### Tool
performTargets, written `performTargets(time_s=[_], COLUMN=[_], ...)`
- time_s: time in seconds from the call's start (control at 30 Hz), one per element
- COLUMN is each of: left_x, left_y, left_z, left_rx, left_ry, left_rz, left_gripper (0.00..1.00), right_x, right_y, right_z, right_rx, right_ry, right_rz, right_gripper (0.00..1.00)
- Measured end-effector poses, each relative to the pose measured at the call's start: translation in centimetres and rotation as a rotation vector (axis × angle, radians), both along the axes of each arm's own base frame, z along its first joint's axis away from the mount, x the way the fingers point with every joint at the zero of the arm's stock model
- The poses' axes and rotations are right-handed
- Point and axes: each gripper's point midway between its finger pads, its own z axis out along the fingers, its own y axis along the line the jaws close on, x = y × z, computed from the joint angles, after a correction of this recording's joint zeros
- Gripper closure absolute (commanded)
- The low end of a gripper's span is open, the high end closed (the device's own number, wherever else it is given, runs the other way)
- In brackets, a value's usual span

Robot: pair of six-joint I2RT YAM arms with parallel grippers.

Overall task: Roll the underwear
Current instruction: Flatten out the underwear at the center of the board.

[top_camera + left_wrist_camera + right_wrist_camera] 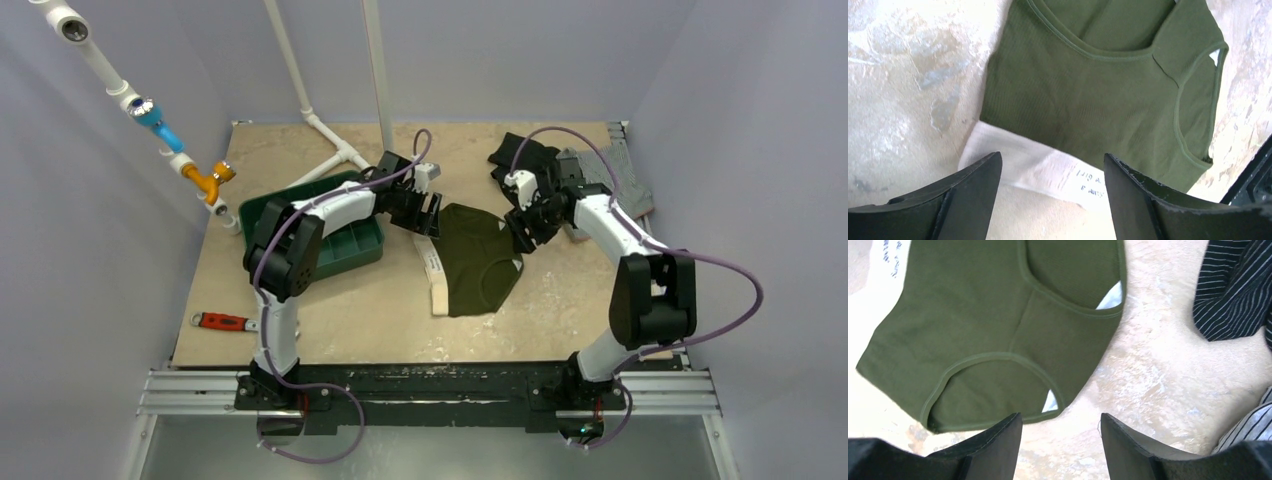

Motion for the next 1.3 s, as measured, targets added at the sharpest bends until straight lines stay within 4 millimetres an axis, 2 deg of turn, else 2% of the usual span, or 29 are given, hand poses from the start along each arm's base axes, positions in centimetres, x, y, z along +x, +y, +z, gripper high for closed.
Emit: performTargets(time_s=[0.13, 0.33, 0.47, 0.63, 0.77, 0.9, 1.0, 1.1, 1.3], left_x=[-1.3, -4.1, -6.1, -7.2, -6.6, -5.1, -4.5, -4.1, -3.9], left_y=[0.8, 1.8, 1.9, 1.3, 0.8, 0.0, -0.3, -0.3, -0.1], left_z=[1.0, 2.5, 2.5, 3.2, 4.5, 6.4, 7.0, 6.4, 2.7], left_rx=[0.008, -0.007, -0.039, -0.108, -0.168, -0.204, -0.209, -0.192, -0.13], left_ry=[-0.032, -0.058, -0.036, 0.016, 0.05, 0.047, 0.039, 0.058, 0.132], left_rz=[-0.04, -0.118, -0.181, -0.216, -0.208, -0.181, -0.159, -0.128, -0.072], left_gripper=[0.24, 0.24, 0.24, 0.25, 0.26, 0.26, 0.27, 0.28, 0.29], right_x=[-2.1, -6.4, -8.3, -11.7, -13.5, -13.8, -14.2, -14.6, -16.1], right_y=[0.3, 1.4, 3.0, 6.2, 9.0, 11.6, 13.4, 15.3, 18.2], right_z=[0.2, -1.6, -1.9, -2.2, -0.5, 1.2, 1.6, 1.0, -2.4], right_rx=[0.003, 0.023, 0.028, 0.021, 0.05, 0.095, 0.116, 0.126, 0.1], right_ry=[-0.017, 0.08, 0.112, 0.104, 0.017, -0.096, -0.141, -0.148, -0.094], right_rz=[0.067, 0.209, 0.318, 0.485, 0.611, 0.693, 0.745, 0.794, 0.886], right_gripper=[0.42, 0.42, 0.42, 0.41, 0.41, 0.41, 0.41, 0.4, 0.41])
